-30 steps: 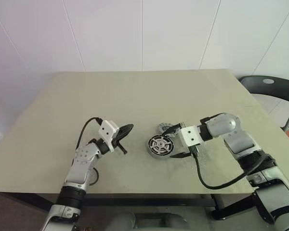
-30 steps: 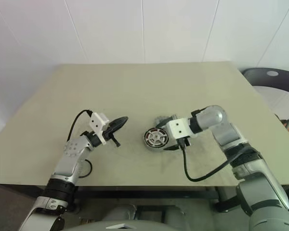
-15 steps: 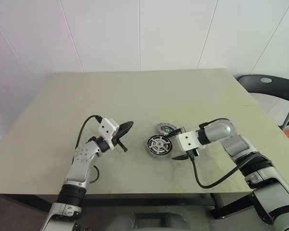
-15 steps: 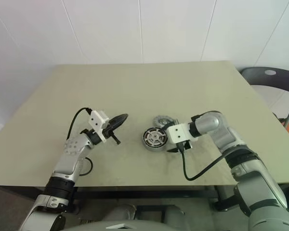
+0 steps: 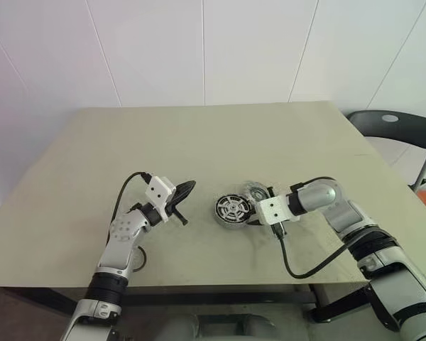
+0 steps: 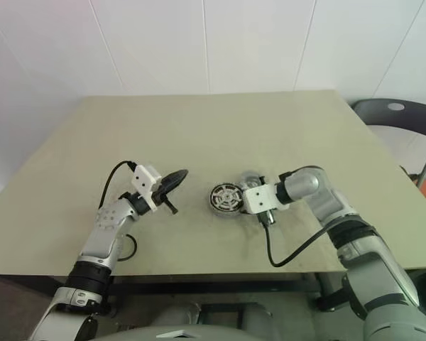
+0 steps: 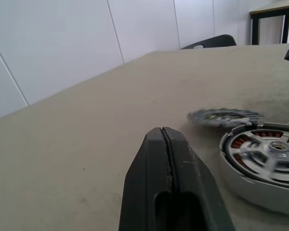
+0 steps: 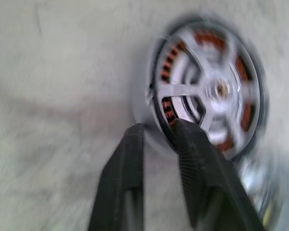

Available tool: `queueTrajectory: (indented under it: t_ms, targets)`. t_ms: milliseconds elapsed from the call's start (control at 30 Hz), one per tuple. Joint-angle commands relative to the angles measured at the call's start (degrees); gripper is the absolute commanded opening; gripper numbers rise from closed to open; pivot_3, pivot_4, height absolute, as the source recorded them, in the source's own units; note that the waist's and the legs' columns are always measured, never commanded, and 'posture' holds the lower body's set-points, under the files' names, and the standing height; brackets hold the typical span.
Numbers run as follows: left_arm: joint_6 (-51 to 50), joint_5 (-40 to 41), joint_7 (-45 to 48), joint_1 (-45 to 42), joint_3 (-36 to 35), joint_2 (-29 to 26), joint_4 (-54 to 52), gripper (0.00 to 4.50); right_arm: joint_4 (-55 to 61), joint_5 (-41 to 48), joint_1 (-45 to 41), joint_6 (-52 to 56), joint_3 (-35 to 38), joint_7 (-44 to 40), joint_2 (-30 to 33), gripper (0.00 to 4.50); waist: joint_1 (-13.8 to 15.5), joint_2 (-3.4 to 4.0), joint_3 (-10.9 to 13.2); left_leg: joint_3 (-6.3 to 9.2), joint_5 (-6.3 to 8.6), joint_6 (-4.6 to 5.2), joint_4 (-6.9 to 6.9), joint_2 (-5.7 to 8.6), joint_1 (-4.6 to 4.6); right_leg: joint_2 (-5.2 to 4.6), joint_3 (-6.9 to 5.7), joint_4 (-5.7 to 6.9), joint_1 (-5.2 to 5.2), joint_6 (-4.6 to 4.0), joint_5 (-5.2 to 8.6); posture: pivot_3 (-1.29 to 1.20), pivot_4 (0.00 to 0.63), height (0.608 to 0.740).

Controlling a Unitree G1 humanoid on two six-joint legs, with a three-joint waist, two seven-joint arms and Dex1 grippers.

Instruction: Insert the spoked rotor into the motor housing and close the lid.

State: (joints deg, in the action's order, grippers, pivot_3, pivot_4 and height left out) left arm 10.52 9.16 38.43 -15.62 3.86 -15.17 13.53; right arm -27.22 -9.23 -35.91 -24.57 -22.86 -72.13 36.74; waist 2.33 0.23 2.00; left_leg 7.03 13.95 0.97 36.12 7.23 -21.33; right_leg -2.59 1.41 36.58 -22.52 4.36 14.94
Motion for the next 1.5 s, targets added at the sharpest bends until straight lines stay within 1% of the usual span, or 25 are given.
queueTrajectory:
  t_ms: [33, 100, 233, 300, 567, 733, 867, 967, 1100, 1167, 1233, 1500]
  targets:
    - [1.06, -0.44, -0.31, -1.18, 0.04, -0.04, -0.4, 0.0, 1.13, 0.74, -0.42, -0.19, 0.46, 0.31, -0.48, 1.02, 0.02, 0.0, 0.0, 0.0, 0.0, 0.0, 0.01, 0.0, 0.0, 0.0, 0.0, 0.02, 0.0, 0.0, 0.0, 0.0, 0.0, 0.74]
    - [1.09, -0.55, -0.34, -1.23, 0.05, -0.03, -0.32, 0.0, 1.15, 0.88, -0.48, -0.1, 0.49, 0.27, -0.64, 1.02, 0.07, 0.0, 0.0, 0.0, -0.01, 0.01, 0.03, 0.01, -0.01, -0.01, 0.0, 0.02, 0.0, 0.0, 0.0, 0.0, 0.0, 0.74]
    - [1.23, -0.84, -0.4, -1.45, 0.11, -0.03, -0.08, 0.0, 1.43, 1.45, -0.34, 0.37, 0.49, -0.16, -0.86, 0.21, -0.01, -0.02, 0.01, -0.01, -0.01, 0.01, 0.02, 0.01, -0.01, -0.01, 0.01, 0.01, 0.0, 0.0, 0.0, 0.0, 0.0, 0.74]
    - [1.2, -0.93, -0.46, -1.51, 0.09, 0.03, -0.06, 0.0, 1.82, 1.52, -0.16, 0.49, 0.58, 0.12, -0.89, 0.08, -0.05, 0.0, 0.0, -0.07, -0.01, 0.0, 0.02, 0.01, 0.0, -0.01, 0.06, 0.07, -0.04, 0.0, 0.0, 0.0, 0.0, 0.74]
    - [1.54, -2.16, -0.72, -1.63, 0.54, 0.41, 0.61, 0.0, 2.44, 2.01, 0.2, 0.97, 0.68, 0.35, -1.3, 0.08, -0.03, 0.0, 0.0, -0.08, -0.02, 0.01, 0.02, 0.0, -0.01, 0.0, 0.07, 0.1, -0.06, 0.0, 0.0, 0.0, 0.0, 0.74]
    - [1.03, -1.01, 0.64, -1.37, 0.16, 0.11, -0.51, 0.0, 7.61, 6.66, 0.22, 6.99, 1.42, -4.73, -0.34, 0.08, 0.0, 0.0, 0.0, -0.08, -0.02, 0.01, 0.0, 0.0, -0.06, 0.0, 0.07, 0.1, -0.14, 0.0, 0.0, 0.0, 0.0, 0.74]
    - [0.25, 0.48, 2.56, -0.9, 0.2, -0.35, -1.94, 0.0, 14.52, 10.78, 1.27, 13.87, 1.78, -9.33, 0.58, 0.08, 0.04, 0.0, 0.01, -0.09, -0.03, 0.02, -0.01, 0.0, -0.17, -0.01, 0.08, 0.09, -0.24, 0.01, -0.01, 0.0, 0.0, 0.74]
    - [-0.07, 0.67, 3.08, -0.71, 0.46, -0.45, -2.37, 0.0, 16.81, 11.34, 1.39, 16.41, 1.8, -10.26, 1.04, 0.08, 0.06, 0.0, 0.01, -0.09, -0.01, 0.01, -0.01, 0.0, -0.16, -0.02, 0.08, 0.08, -0.22, 0.01, -0.01, 0.0, 0.0, 0.74]
    - [-0.87, 1.23, 4.08, -0.34, 1.26, -0.44, -3.44, 0.0, 15.05, 9.24, 0.86, 17.02, 1.45, -8.21, 0.28, 0.08, 0.06, -0.01, 0.01, -0.09, 0.02, -0.06, 0.03, 0.0, -0.14, -0.02, 0.07, 0.09, -0.18, 0.0, 0.0, 0.0, 0.0, 0.74]
    - [-2.33, 2.3, 5.62, 0.39, 1.78, -0.66, -4.5, 0.0, 12.55, 6.56, 1.03, 15.32, 0.24, -7.3, 0.77, 0.08, 0.06, -0.01, 0.01, -0.1, 0.02, -0.05, 0.02, 0.0, -0.14, -0.02, 0.07, 0.08, -0.18, 0.0, 0.0, 0.0, 0.0, 0.74]
    - [-3.97, 2.45, 7.96, 1.69, 2.75, -2.19, -5.96, 0.0, 12.24, 6.65, 1.51, 16.14, -0.01, -7.46, 0.41, 0.08, 0.04, -0.01, 0.01, -0.11, 0.01, -0.03, 0.01, 0.0, -0.15, -0.02, 0.07, 0.07, -0.19, 0.0, 0.0, 0.0, 0.0, 0.74]
    - [-7.31, 2.47, 11.47, 3.44, 3.08, -6.98, -9.84, 0.0, 9.29, 5.02, 1.05, 15.38, -0.77, -6.4, -0.34, 0.08, 0.06, 0.0, 0.02, -0.11, 0.03, -0.07, 0.04, 0.0, -0.09, -0.02, 0.08, 0.08, -0.12, -0.1, 0.06, 0.0, 0.0, 0.74]
